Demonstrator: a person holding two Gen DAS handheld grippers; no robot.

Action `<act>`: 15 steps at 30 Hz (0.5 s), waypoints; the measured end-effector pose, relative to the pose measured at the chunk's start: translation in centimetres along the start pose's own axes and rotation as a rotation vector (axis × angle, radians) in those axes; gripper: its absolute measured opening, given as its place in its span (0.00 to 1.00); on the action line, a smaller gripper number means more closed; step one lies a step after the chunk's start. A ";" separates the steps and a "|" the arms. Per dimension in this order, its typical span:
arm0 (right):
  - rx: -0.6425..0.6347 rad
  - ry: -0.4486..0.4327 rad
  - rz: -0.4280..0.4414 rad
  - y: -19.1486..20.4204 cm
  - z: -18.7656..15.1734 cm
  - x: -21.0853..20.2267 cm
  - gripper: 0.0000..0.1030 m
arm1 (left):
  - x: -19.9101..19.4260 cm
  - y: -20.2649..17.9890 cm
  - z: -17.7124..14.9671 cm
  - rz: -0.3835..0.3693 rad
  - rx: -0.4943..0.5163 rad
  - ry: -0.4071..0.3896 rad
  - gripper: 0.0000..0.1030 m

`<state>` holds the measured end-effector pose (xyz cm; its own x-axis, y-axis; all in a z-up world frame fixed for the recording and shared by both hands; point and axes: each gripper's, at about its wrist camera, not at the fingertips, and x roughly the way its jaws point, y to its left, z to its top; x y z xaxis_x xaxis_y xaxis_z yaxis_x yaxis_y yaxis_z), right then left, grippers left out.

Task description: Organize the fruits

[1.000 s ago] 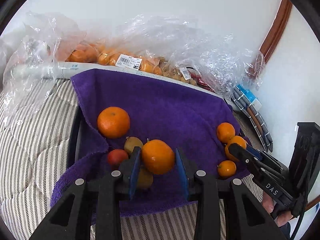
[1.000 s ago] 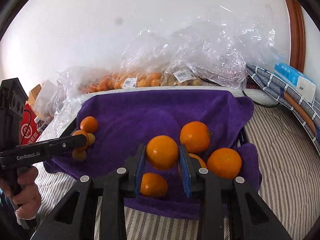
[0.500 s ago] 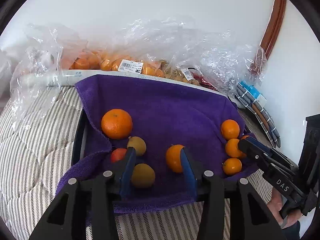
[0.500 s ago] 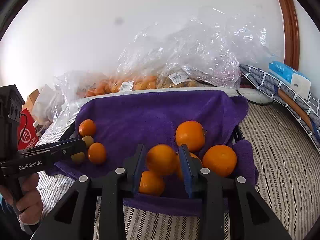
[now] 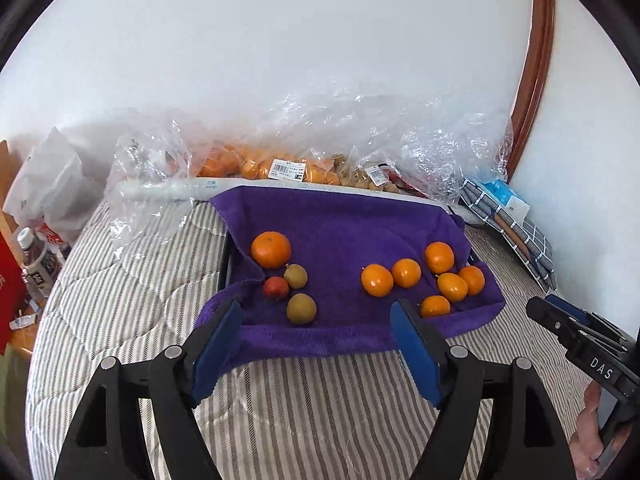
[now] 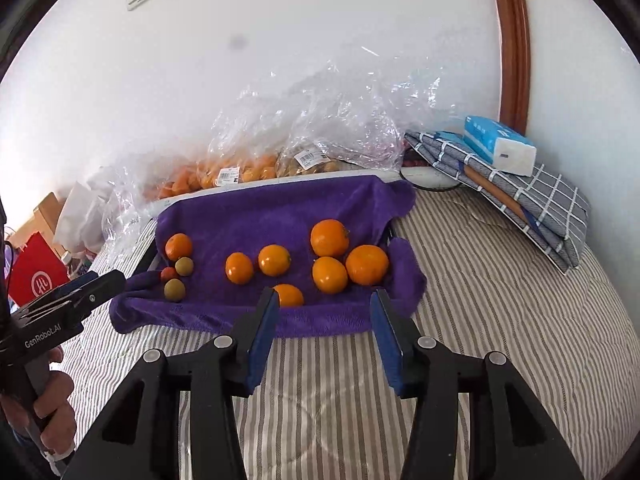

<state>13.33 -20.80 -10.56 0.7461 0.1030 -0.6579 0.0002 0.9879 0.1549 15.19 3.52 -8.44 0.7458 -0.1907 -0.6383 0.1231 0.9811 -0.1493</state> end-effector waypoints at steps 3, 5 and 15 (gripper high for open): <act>0.000 -0.004 -0.020 0.3 -0.6 -2.6 0.46 | -2.7 -0.3 -0.8 0.002 0.003 0.003 0.75; 0.019 -0.013 -0.022 0.3 -1.0 -4.6 0.46 | -4.7 -0.7 -1.3 0.022 0.007 -0.013 0.78; -0.004 -0.113 -0.063 0.1 -3.5 -12.8 0.90 | -12.3 -2.8 -3.1 0.092 0.030 -0.093 0.85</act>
<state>1.47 -21.60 -4.72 0.8148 0.0276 -0.5790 0.0468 0.9925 0.1130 3.64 3.07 -2.47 0.8120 -0.0976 -0.5755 0.0702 0.9951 -0.0697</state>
